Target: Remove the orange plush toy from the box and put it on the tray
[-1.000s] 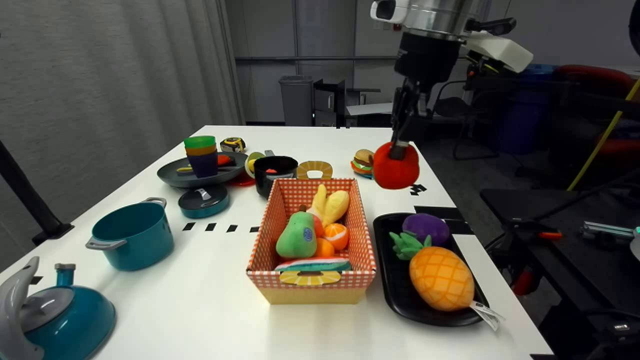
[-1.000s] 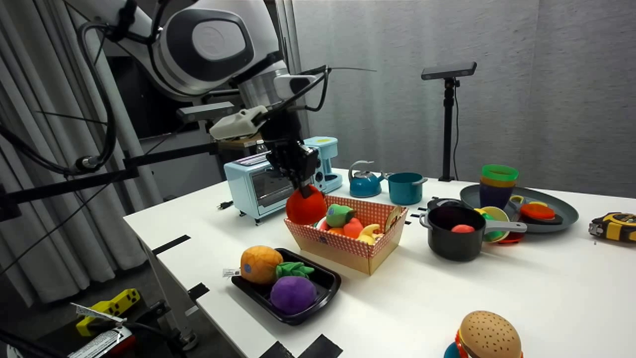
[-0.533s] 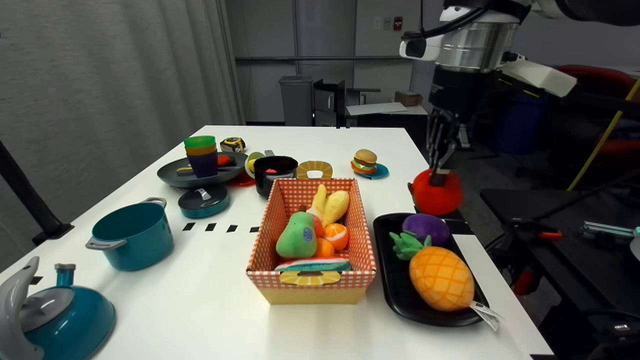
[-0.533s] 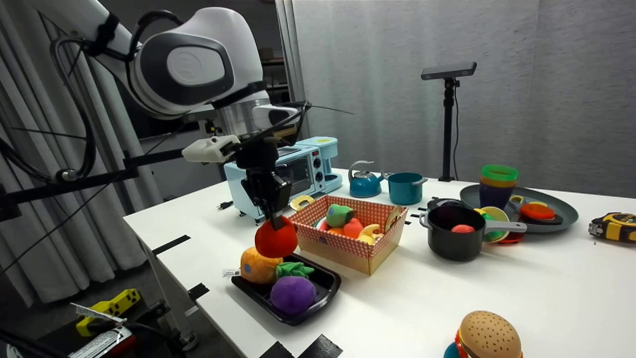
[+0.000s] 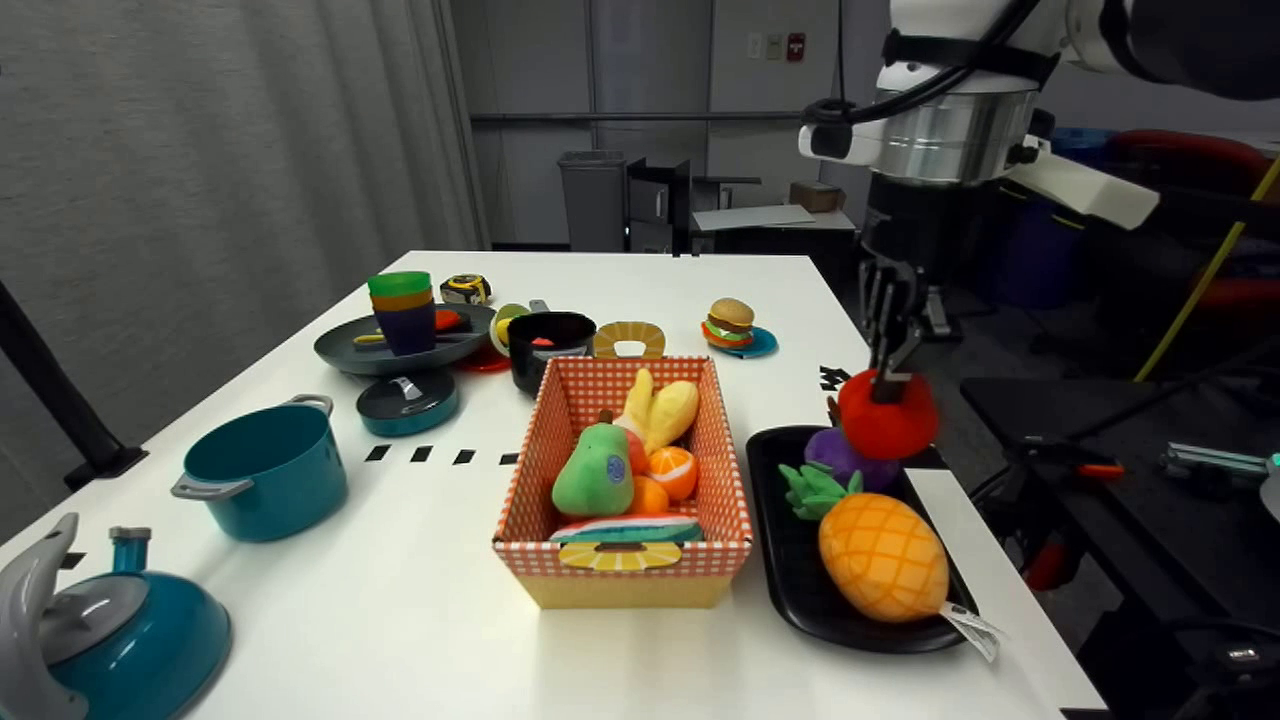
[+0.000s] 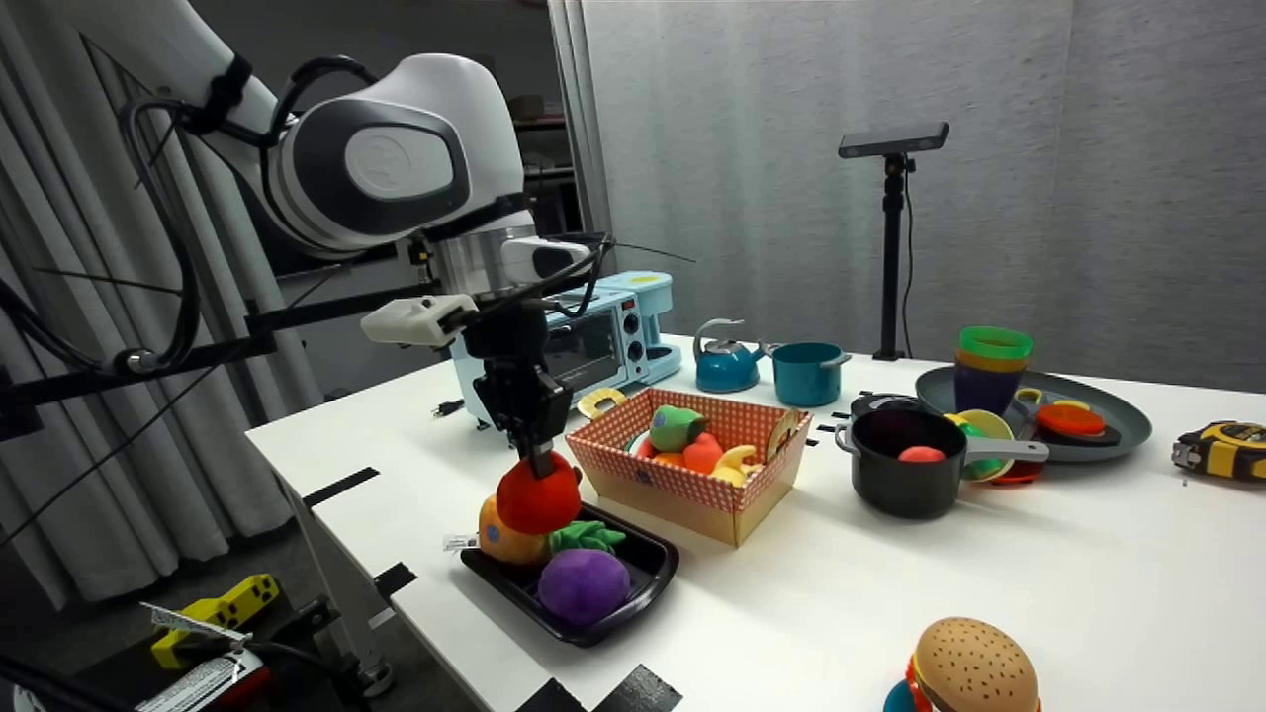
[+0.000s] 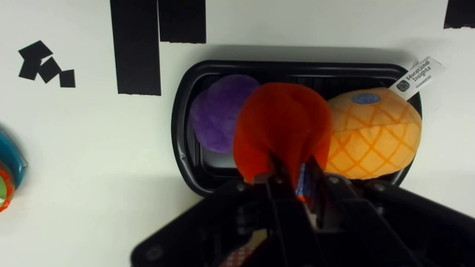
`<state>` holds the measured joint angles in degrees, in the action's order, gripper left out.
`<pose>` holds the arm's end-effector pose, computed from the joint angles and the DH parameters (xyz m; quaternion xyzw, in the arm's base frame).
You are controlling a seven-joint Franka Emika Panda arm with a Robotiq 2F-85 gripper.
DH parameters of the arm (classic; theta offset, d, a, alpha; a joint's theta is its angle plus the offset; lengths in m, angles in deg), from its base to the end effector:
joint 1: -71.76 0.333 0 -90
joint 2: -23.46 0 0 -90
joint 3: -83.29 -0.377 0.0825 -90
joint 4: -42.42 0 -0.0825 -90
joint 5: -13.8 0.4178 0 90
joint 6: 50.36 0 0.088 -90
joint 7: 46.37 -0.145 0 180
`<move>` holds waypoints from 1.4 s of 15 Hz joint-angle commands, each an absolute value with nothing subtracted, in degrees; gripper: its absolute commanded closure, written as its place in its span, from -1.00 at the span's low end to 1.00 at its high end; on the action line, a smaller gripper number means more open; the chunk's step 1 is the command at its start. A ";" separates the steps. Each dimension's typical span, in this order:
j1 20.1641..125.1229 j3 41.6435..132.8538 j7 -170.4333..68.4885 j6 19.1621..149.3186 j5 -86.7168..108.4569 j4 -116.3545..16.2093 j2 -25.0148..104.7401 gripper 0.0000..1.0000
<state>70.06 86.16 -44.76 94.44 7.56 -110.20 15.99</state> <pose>0.4250 -0.0347 0.2762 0.9994 0.0190 -0.0045 0.0278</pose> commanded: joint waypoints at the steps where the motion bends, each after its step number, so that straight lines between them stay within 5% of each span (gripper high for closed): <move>1: 69.72 85.69 -45.78 95.13 7.73 -109.09 17.61 0.93; 7: 69.46 85.73 -47.56 95.31 6.81 -107.30 18.93 0.93; 9: 69.56 85.63 -48.15 95.06 6.73 -106.40 19.40 0.19; 17: 69.53 85.54 -49.32 94.90 6.24 -104.77 19.84 -0.97; 21: 69.36 85.48 -50.66 95.29 4.44 -104.37 19.35 -1.00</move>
